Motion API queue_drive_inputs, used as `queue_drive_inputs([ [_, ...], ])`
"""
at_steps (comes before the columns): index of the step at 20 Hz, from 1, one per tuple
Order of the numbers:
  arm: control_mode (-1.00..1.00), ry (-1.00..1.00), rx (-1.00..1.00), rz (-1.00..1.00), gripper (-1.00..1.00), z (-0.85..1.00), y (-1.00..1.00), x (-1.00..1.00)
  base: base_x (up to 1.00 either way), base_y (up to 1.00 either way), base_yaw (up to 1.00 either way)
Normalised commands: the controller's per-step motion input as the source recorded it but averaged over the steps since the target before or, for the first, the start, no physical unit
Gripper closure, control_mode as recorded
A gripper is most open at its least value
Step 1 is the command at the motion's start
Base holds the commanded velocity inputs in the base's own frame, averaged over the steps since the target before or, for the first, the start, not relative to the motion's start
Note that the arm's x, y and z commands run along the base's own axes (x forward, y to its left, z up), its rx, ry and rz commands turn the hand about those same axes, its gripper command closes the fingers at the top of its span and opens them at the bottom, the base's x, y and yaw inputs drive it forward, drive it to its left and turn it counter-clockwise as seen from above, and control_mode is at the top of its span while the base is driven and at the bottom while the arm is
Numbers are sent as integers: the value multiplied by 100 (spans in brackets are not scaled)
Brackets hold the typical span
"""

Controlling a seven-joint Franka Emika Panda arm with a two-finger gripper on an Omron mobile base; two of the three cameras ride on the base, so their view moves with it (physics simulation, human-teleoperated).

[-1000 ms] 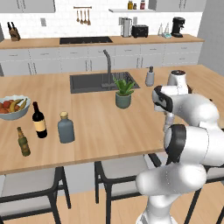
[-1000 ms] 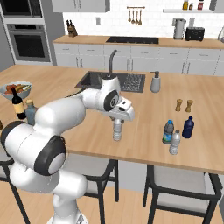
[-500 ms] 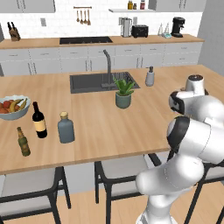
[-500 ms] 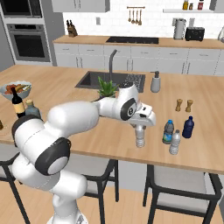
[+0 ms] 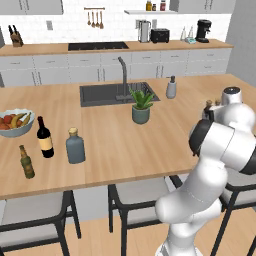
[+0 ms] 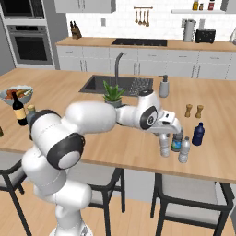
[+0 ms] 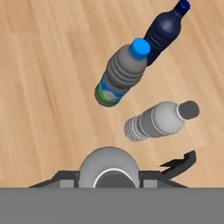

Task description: Move the plastic bottles in the middle to the plastics group, and the glass bottles in the middle to the glass group.

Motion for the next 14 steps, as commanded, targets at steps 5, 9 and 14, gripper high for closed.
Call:
queue_drive_inputs([
  [5,-100,0,2,0,100,-6,-16,20,0,0,0],
  [9,-100,0,6,0,100,-9,-13,19,0,0,0],
  [14,-100,1,6,0,100,-20,-10,17,0,0,0],
])
